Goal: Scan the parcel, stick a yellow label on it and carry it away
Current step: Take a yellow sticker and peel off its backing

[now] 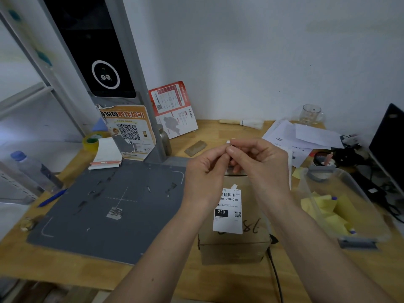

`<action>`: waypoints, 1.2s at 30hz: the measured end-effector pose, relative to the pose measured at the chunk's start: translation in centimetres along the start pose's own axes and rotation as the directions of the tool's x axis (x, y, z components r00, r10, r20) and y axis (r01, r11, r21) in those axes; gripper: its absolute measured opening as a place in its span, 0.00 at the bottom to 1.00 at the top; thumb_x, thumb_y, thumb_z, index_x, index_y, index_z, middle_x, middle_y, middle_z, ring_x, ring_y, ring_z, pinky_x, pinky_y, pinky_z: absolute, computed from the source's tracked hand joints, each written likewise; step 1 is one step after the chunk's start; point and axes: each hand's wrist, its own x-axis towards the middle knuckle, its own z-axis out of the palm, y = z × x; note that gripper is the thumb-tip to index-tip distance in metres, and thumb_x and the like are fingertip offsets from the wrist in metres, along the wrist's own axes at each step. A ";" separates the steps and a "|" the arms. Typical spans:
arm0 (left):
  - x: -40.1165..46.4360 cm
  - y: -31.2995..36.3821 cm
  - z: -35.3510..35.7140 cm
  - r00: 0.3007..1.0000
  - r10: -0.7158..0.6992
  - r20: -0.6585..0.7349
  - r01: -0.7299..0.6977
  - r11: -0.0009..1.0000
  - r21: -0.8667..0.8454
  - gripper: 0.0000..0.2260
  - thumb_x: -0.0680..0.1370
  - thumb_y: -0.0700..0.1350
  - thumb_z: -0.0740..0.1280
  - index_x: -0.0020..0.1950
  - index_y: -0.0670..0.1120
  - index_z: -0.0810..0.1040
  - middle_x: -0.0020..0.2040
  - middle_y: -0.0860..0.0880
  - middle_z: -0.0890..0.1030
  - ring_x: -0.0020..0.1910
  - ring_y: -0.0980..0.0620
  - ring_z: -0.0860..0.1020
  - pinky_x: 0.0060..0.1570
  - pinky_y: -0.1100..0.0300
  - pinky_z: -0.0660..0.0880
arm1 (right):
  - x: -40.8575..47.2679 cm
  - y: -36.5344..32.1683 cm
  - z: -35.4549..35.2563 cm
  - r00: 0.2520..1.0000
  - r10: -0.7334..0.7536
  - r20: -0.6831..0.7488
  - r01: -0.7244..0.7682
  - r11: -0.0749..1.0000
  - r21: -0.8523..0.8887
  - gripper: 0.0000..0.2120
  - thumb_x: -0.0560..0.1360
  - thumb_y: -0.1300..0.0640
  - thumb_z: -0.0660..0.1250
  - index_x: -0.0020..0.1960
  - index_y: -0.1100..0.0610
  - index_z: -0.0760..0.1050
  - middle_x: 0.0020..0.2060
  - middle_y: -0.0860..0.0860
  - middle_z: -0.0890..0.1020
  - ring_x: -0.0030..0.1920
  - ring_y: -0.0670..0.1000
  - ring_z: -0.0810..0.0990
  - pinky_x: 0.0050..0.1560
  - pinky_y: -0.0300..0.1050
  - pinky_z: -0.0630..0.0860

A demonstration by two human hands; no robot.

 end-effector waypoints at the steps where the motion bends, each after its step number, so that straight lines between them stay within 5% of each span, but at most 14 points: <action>1: 0.0 0.0 0.0 1.000 0.000 0.008 0.000 1.000 0.003 0.15 0.78 0.37 0.65 0.49 0.58 0.82 0.40 0.64 0.84 0.44 0.67 0.81 0.44 0.75 0.73 | 0.0 0.0 0.0 1.000 -0.002 -0.008 0.002 1.000 -0.007 0.06 0.70 0.68 0.72 0.43 0.59 0.82 0.29 0.50 0.81 0.29 0.47 0.77 0.31 0.39 0.78; 10: 0.0 -0.1 -0.4 0.998 -0.057 0.014 0.056 0.998 0.036 0.10 0.78 0.38 0.65 0.56 0.45 0.83 0.49 0.54 0.85 0.50 0.61 0.82 0.49 0.72 0.76 | 0.1 -0.1 -0.1 1.000 0.009 -0.022 -0.011 0.995 -0.098 0.05 0.71 0.66 0.71 0.40 0.58 0.82 0.28 0.48 0.82 0.28 0.44 0.77 0.29 0.35 0.74; 15: 0.4 -0.4 -0.9 0.997 -0.077 -0.025 0.078 0.997 0.023 0.08 0.76 0.37 0.68 0.44 0.49 0.84 0.38 0.55 0.85 0.38 0.63 0.82 0.40 0.71 0.76 | 0.3 -0.3 -0.2 0.998 -0.062 -0.020 0.050 0.930 -0.365 0.11 0.70 0.61 0.73 0.35 0.47 0.79 0.33 0.49 0.77 0.34 0.46 0.74 0.35 0.34 0.72; 18: 0.5 -0.5 -1.1 0.991 -0.112 -0.072 0.112 0.994 -0.004 0.07 0.74 0.38 0.71 0.46 0.50 0.82 0.37 0.51 0.86 0.36 0.56 0.84 0.37 0.63 0.79 | 0.4 -0.7 -0.4 0.999 -0.040 0.016 0.043 0.874 -0.483 0.09 0.70 0.59 0.72 0.35 0.47 0.79 0.36 0.49 0.79 0.35 0.47 0.76 0.35 0.34 0.73; 21: 0.6 -0.4 -1.1 0.977 -0.138 -0.163 0.135 0.990 -0.031 0.15 0.70 0.38 0.75 0.52 0.50 0.76 0.45 0.47 0.84 0.44 0.51 0.83 0.45 0.56 0.79 | 0.5 -1.0 -0.6 0.996 0.073 0.041 -0.048 0.904 -0.425 0.04 0.71 0.59 0.71 0.38 0.54 0.81 0.36 0.53 0.84 0.37 0.52 0.82 0.37 0.39 0.78; 25: 0.2 -0.2 -0.8 0.952 -0.024 -0.306 0.086 0.977 0.193 0.22 0.68 0.43 0.77 0.55 0.55 0.71 0.56 0.53 0.74 0.54 0.60 0.74 0.49 0.71 0.69 | 0.4 -0.6 -0.5 0.994 0.078 -0.083 -0.101 0.938 -0.333 0.05 0.72 0.61 0.70 0.37 0.54 0.80 0.34 0.50 0.84 0.36 0.47 0.83 0.35 0.34 0.78; 28: -0.2 -0.4 -0.4 0.959 0.080 -0.271 0.019 0.939 0.343 0.19 0.70 0.44 0.75 0.56 0.57 0.73 0.60 0.54 0.69 0.62 0.58 0.67 0.54 0.73 0.65 | 0.3 -0.4 -0.3 0.992 0.066 -0.110 -0.095 0.954 -0.284 0.04 0.72 0.61 0.69 0.39 0.56 0.80 0.35 0.53 0.85 0.34 0.47 0.81 0.33 0.36 0.76; 31: -0.6 -0.5 0.0 0.961 0.160 -0.228 -0.059 0.917 0.394 0.15 0.72 0.44 0.73 0.56 0.57 0.79 0.60 0.58 0.66 0.60 0.70 0.60 0.57 0.76 0.62 | 0.2 -0.5 -0.1 0.989 0.060 -0.135 -0.089 0.972 -0.217 0.03 0.73 0.61 0.69 0.40 0.57 0.80 0.34 0.53 0.83 0.30 0.44 0.79 0.29 0.35 0.74; 36: -0.6 -0.2 0.3 0.999 0.010 -0.037 -0.002 0.979 0.203 0.14 0.77 0.41 0.68 0.60 0.54 0.80 0.62 0.56 0.78 0.63 0.57 0.75 0.62 0.60 0.72 | 0.3 -0.6 0.0 0.987 0.117 -0.106 -0.125 0.990 -0.067 0.04 0.72 0.65 0.69 0.39 0.60 0.78 0.30 0.52 0.79 0.26 0.46 0.75 0.27 0.36 0.73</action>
